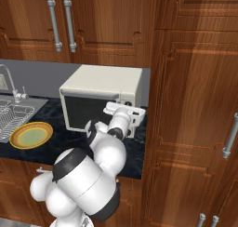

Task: Pull the toaster oven rack outwards. Pick up the baguette from the plate and place it on the toaster oven rack. Close the toaster oven door fully and set the temperature to the lowest setting.

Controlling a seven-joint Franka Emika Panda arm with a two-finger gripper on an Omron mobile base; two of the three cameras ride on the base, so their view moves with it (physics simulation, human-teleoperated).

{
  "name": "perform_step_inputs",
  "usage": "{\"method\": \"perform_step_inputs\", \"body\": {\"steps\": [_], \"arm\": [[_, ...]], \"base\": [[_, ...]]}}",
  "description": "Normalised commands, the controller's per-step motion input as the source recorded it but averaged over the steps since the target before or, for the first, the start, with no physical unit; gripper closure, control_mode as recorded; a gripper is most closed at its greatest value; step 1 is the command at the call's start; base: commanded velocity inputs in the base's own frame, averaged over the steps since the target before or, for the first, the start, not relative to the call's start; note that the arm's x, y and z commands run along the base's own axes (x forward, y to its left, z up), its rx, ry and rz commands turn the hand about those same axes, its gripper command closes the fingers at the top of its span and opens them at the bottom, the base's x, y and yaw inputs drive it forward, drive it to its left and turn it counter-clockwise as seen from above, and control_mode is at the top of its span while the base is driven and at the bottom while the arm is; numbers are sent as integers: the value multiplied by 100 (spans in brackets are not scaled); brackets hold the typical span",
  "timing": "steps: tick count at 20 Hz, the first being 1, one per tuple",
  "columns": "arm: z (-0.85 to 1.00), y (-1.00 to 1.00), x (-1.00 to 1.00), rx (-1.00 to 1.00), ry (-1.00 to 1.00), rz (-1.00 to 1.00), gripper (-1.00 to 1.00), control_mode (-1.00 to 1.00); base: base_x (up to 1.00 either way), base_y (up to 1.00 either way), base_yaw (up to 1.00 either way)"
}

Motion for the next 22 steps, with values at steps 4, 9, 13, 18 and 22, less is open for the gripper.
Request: {"method": "perform_step_inputs", "body": {"steps": [4,9,13,18,22], "arm": [[-4,0,25,0,0,0,-100,-100],[-19,0,28,0,2,0,100,-100],[-4,0,23,0,0,0,100,-100],[0,0,15,0,0,0,100,-100],[0,-22,9,3,0,6,100,-100]], "base": [[0,0,0],[0,0,0],[0,0,0],[0,0,0],[0,0,0]]}}
